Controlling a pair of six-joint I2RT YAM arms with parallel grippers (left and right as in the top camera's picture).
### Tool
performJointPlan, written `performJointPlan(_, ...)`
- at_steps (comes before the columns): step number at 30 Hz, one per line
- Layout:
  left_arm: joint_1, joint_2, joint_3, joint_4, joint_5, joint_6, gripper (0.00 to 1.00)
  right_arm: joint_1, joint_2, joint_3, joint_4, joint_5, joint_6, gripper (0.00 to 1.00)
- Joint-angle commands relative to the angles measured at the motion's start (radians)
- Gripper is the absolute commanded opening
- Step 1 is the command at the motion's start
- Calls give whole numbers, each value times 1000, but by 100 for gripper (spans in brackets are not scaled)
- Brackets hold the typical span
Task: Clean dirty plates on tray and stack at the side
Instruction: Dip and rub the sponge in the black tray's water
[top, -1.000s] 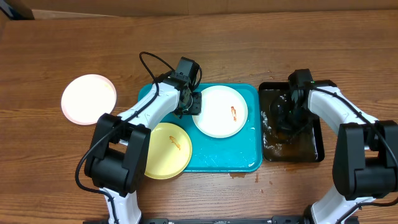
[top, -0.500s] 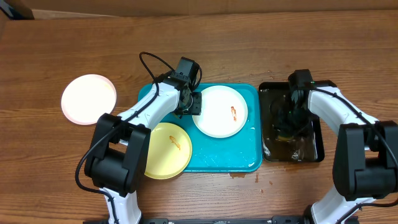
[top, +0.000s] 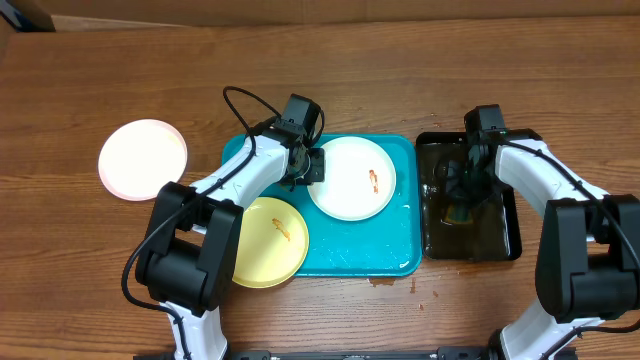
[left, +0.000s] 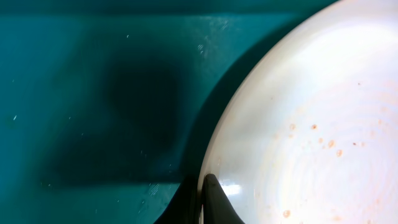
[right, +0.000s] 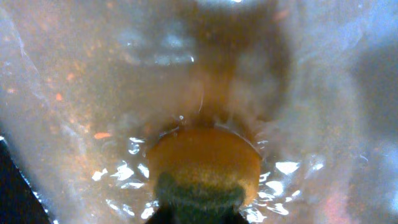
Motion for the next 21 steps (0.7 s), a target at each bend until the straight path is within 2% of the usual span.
performJointPlan(1, -7, -20, -10, 3, -1, -7, 4, -1, 8, 9, -8, 24, 1, 4)
performJointPlan(13, -5, -20, -10, 1, -1, -7, 8, 36, 8, 62, -78, 189, 50, 4)
performJointPlan(14, -5, -20, -10, 1, -1, -7, 8, 36, 8, 62, -75, 185, 50, 9)
performJointPlan(16, -5, -20, -10, 1, -1, -7, 11, 36, 8, 62, -72, 149, 50, 28)
performJointPlan(18, -5, -20, -10, 1, -1, -7, 12, 36, 8, 62, -73, 140, 50, 38)
performJointPlan(19, -5, -20, -10, 0, -1, -7, 13, 36, 8, 61, -76, 140, 50, 41)
performJointPlan(21, -5, -20, -10, 0, -1, -7, 14, 36, 8, 61, -83, 140, 50, 42)
